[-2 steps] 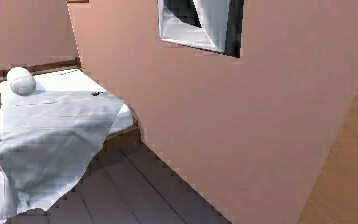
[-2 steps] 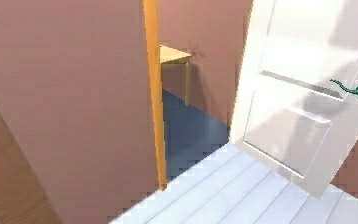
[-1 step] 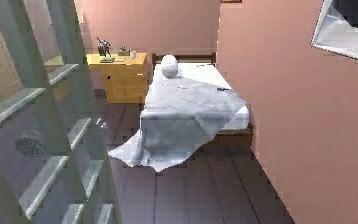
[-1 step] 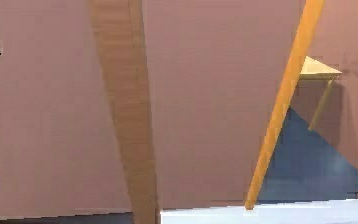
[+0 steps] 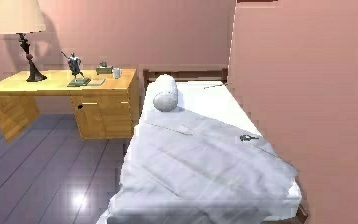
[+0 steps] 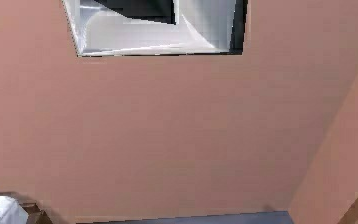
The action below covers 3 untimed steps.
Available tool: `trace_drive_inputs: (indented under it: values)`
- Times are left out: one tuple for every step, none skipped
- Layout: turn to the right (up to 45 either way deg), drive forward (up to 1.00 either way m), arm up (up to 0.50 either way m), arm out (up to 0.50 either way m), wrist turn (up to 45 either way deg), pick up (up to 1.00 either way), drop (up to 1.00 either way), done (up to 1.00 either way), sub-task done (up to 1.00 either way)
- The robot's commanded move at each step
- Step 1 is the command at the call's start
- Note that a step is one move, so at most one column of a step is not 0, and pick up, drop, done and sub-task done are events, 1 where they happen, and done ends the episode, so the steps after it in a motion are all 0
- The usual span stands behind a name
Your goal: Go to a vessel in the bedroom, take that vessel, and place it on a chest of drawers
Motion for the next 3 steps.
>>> trace_drive_inputs:
  values:
    - [-9.0, 0.0, 0.0, 0.0, 0.0, 0.0, 0.0, 0.0, 0.0]
    - [0.0, 0.1, 0.0, 0.0, 0.0, 0.0, 0.0, 0.0, 0.0]
    - [-45.0, 0.0, 0.0, 0.0, 0.0, 0.0, 0.0, 0.0, 0.0]
